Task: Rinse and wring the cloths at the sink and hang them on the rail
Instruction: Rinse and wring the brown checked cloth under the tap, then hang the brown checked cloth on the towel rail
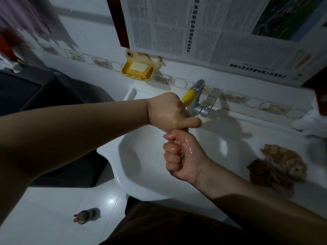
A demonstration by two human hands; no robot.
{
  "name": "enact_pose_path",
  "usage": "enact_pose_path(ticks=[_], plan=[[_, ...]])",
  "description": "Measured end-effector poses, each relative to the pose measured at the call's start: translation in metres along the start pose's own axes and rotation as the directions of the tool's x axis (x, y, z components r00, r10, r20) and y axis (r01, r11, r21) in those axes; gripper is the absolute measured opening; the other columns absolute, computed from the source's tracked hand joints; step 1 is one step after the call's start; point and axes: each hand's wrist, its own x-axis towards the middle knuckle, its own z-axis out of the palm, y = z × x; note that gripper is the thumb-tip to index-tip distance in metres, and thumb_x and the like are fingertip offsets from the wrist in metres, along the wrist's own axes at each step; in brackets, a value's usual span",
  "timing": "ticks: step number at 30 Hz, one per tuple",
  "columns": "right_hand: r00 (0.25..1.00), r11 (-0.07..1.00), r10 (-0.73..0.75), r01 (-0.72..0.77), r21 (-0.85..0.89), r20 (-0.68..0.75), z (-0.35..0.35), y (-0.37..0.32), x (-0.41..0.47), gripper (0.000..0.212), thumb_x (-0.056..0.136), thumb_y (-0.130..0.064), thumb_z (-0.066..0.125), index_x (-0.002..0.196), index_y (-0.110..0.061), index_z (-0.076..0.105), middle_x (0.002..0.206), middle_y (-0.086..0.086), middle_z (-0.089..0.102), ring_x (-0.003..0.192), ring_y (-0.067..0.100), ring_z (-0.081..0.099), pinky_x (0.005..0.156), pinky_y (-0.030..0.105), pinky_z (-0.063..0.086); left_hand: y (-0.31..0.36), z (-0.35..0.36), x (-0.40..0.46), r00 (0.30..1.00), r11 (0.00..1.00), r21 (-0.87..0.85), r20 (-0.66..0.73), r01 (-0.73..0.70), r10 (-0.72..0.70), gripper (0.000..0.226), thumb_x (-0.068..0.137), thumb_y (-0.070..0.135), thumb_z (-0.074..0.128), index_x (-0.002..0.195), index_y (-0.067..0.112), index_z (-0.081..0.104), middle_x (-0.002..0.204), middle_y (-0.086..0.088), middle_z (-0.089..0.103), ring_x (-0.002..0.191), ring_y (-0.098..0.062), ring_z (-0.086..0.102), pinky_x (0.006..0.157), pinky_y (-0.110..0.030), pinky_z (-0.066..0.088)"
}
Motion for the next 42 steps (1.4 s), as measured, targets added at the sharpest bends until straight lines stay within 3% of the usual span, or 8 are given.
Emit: enact_pose_path(ticks=[4, 10, 15, 20, 24, 33, 38, 42], plan=[[0.999, 0.998, 0.047, -0.047, -0.049, 0.007, -0.003, 0.004, 0.004, 0.043, 0.086, -0.015, 0.047, 0.052, -0.024, 0.025, 0.043, -0.007, 0.018, 0.032, 0.007, 0.014, 0.035, 0.016, 0.008, 0.008, 0.009, -0.012, 0.991, 1.0, 0.02, -0.131, 0.021, -0.018, 0.019, 0.093, 0.022, 0.052, 0.107, 0.01, 0.046, 0.053, -0.003, 0.052, 0.039, -0.022, 0.048, 0.04, -0.021, 0.031], [0.996, 0.826, -0.074, 0.087, -0.556, 0.045, -0.039, -0.01, 0.033, 0.013, 0.095, -0.031, 0.052, 0.087, -0.023, 0.046, 0.066, -0.005, 0.043, 0.052, 0.006, 0.035, 0.043, 0.019, 0.017, 0.028, 0.035, -0.06, 0.894, 0.885, -0.124, 0.098, 0.448, -0.438, 0.031, 0.092, 0.042, 0.043, 0.107, 0.015, 0.042, 0.093, -0.011, 0.058, 0.059, -0.027, 0.057, 0.045, -0.035, 0.049], [0.935, 0.396, -0.352, 0.1, -0.913, -0.05, -0.034, -0.004, 0.061, 0.024, 0.101, -0.025, 0.04, 0.123, -0.024, 0.051, 0.113, 0.004, 0.062, 0.09, 0.015, 0.058, 0.076, 0.037, 0.051, 0.041, 0.039, -0.101, 0.55, 0.52, -0.242, 0.588, 0.819, -0.593, 0.051, 0.083, 0.057, 0.062, 0.118, 0.021, 0.056, 0.107, 0.002, 0.056, 0.089, -0.016, 0.054, 0.076, -0.028, 0.043], [0.834, 0.001, -0.547, 0.084, -0.996, 0.07, -0.008, -0.008, 0.081, 0.041, 0.101, -0.03, 0.037, 0.142, -0.035, 0.04, 0.144, 0.0, 0.033, 0.131, 0.024, 0.038, 0.109, 0.04, 0.035, 0.03, 0.032, -0.139, 0.478, 0.096, -0.498, 0.735, 0.862, -0.481, 0.048, 0.09, 0.055, 0.054, 0.128, 0.026, 0.051, 0.116, 0.006, 0.063, 0.104, -0.015, 0.059, 0.096, -0.03, 0.044], [0.781, -0.003, -0.609, 0.175, -0.985, 0.14, 0.05, -0.015, 0.092, 0.034, 0.099, -0.024, 0.041, 0.129, -0.03, 0.056, 0.12, 0.001, 0.048, 0.11, 0.017, 0.05, 0.096, 0.032, 0.042, 0.013, 0.015, -0.173, 0.649, 0.011, -0.768, 0.534, 0.641, -0.542, 0.046, 0.094, 0.026, 0.06, 0.136, 0.013, 0.048, 0.12, -0.003, 0.063, 0.102, -0.008, 0.061, 0.09, -0.022, 0.046], [0.72, 0.121, -0.68, 0.297, -0.947, 0.139, 0.175, -0.031, 0.125, 0.009, 0.098, -0.022, 0.047, 0.103, -0.026, 0.053, 0.088, -0.015, 0.058, 0.081, 0.002, 0.056, 0.065, 0.016, 0.041, -0.074, -0.052, -0.271, 0.479, -0.055, -0.838, 0.363, 0.543, -0.799, 0.026, 0.079, 0.028, 0.061, 0.081, 0.002, 0.066, 0.082, -0.013, 0.066, 0.08, -0.015, 0.061, 0.081, -0.034, 0.047], [0.76, 0.38, -0.624, 0.497, -0.78, 0.18, 0.232, -0.028, 0.142, 0.026, 0.088, -0.033, 0.06, 0.11, -0.02, 0.055, 0.097, -0.002, 0.066, 0.09, 0.011, 0.064, 0.073, 0.023, 0.05, -0.114, -0.09, -0.302, 0.593, -0.544, -0.838, 0.461, 0.044, -0.661, 0.009, 0.09, 0.017, 0.059, 0.09, 0.013, 0.067, 0.084, -0.008, 0.068, 0.081, -0.02, 0.067, 0.085, -0.035, 0.056], [0.749, 0.495, -0.645, 0.56, -0.664, 0.152, 0.266, -0.035, 0.146, 0.05, 0.08, -0.057, 0.053, 0.107, -0.017, 0.064, 0.096, 0.0, 0.071, 0.092, 0.018, 0.067, 0.088, 0.04, 0.053, -0.131, -0.101, -0.313, 0.669, -0.599, -0.798, 0.41, -0.066, -0.62, 0.01, 0.083, 0.011, 0.06, 0.08, 0.015, 0.069, 0.073, -0.002, 0.063, 0.07, -0.013, 0.059, 0.074, -0.028, 0.054]])
